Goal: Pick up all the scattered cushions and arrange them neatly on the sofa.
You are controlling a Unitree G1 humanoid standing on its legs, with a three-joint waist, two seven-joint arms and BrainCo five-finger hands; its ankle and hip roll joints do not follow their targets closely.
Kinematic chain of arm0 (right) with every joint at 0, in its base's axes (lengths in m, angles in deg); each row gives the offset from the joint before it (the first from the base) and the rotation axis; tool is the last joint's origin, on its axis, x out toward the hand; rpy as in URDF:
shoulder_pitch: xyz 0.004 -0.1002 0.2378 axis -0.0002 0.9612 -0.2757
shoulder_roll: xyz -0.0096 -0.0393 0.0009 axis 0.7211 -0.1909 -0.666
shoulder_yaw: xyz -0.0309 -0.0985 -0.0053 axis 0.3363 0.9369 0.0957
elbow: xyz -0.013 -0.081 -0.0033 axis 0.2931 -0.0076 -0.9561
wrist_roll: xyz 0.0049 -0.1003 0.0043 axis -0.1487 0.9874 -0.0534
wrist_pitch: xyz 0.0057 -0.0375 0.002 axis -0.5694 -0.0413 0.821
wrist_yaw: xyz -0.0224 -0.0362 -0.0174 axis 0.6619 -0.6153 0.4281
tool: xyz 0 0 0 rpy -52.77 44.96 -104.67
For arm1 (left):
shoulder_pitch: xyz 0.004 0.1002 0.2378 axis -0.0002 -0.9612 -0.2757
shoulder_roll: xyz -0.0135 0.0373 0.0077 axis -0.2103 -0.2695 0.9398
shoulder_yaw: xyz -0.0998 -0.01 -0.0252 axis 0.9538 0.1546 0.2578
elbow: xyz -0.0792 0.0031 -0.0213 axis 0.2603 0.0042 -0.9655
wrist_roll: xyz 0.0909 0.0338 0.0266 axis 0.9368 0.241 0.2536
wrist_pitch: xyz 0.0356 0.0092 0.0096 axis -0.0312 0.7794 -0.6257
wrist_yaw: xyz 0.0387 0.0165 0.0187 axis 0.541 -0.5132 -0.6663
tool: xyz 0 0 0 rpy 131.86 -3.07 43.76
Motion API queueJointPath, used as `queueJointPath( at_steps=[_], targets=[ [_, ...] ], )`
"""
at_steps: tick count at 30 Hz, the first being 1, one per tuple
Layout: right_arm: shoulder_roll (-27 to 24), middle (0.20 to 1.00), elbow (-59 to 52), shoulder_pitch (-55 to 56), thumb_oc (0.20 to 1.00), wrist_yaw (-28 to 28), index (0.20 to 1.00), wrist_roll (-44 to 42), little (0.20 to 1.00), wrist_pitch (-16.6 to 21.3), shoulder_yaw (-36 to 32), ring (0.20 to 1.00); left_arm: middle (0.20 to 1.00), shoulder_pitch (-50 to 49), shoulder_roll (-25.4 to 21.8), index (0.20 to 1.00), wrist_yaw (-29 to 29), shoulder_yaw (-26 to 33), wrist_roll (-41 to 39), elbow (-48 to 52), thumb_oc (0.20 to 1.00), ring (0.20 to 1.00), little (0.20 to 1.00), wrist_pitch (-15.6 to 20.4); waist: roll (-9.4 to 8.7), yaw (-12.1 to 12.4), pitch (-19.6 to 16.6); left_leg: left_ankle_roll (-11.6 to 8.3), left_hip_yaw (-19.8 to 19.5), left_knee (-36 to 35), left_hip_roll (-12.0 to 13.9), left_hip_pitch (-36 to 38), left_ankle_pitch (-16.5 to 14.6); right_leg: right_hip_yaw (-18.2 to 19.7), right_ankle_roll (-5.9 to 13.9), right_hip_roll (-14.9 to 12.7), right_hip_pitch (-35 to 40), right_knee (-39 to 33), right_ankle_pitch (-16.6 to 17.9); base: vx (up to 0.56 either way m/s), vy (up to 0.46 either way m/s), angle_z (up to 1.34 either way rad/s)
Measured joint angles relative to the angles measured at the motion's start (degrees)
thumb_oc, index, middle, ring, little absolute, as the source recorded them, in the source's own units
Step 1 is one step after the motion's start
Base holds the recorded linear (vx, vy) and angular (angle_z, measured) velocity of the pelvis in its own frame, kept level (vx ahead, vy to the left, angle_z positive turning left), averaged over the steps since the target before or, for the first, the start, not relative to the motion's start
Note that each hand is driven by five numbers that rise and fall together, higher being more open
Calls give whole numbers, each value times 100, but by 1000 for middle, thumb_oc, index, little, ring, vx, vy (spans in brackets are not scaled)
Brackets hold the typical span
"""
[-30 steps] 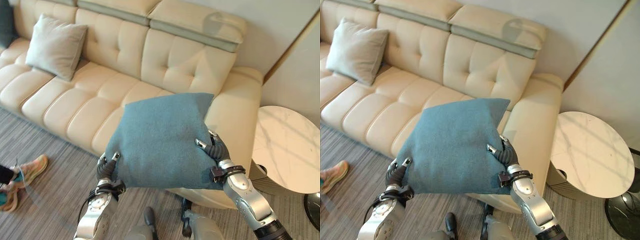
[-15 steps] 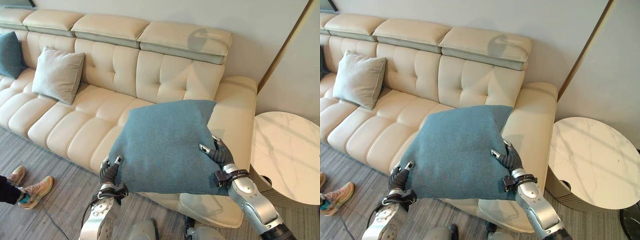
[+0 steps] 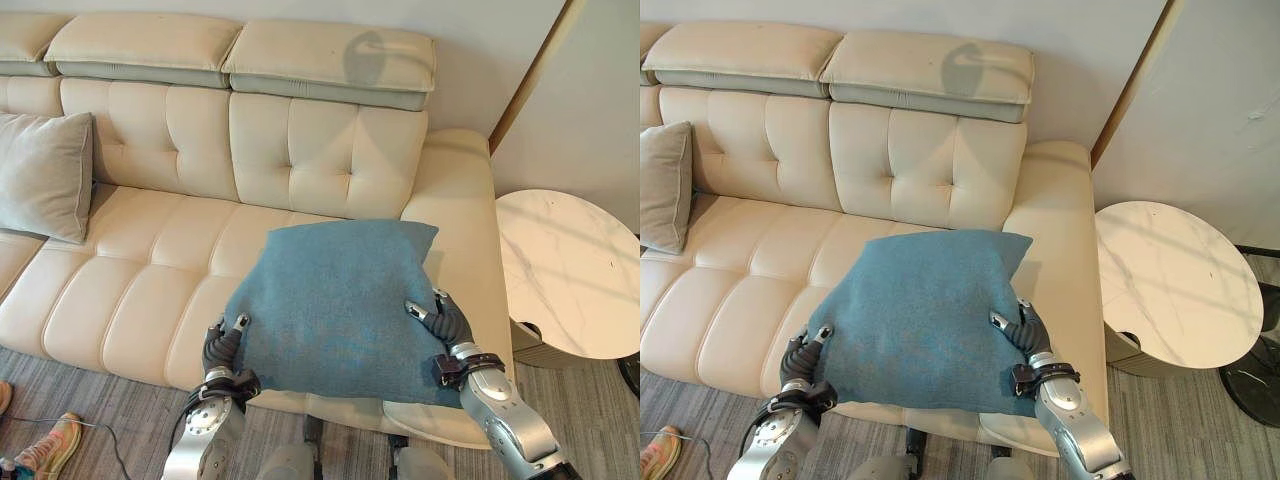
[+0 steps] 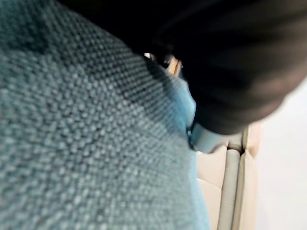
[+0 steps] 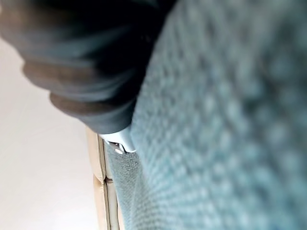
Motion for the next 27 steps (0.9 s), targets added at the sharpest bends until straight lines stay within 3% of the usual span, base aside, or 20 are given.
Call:
queueJointPath(
  at_steps=[6,9,13,19,27],
  targets=[
    [187,200,767,-811,200,-201,200,312,200,-1,189,200,200,551,-305,200,8,-43,239,-516,200,200,200,-23,-80,85,-43,37,390,-2,29,-16,-46,307,38,23,-199,-1,72,44,138,-32],
    [491,200,1421,-1555,200,-528,200,314,200,-17,296,200,200,1403,-608,200,171,-67,484,-922,200,200,200,-53,-202,103,-108,-39,446,-3,84,-295,-19,411,18,71,-517,-33,106,-56,46,-15],
    [707,200,2620,-3266,200,-1235,200,124,200,10,475,200,200,3505,-1131,200,767,-534,922,-2050,200,200,200,-54,-251,157,-124,-65,400,-2,140,-987,253,392,27,115,-1187,-35,353,-47,50,5],
    [908,200,3040,-4356,200,-1980,200,-48,200,455,459,200,200,4536,-1291,200,1475,-532,1361,-2227,200,200,200,102,-127,272,-31,-18,364,-1,144,-1360,368,321,-34,115,-1532,-36,486,40,62,4],
    [940,200,3657,-5401,200,-2472,200,-160,200,686,423,200,200,5738,-1377,200,2002,-740,1652,-2893,200,200,200,138,53,482,195,-37,74,9,138,-1933,477,60,-48,119,-1962,-5,528,89,59,17]
  ],
)
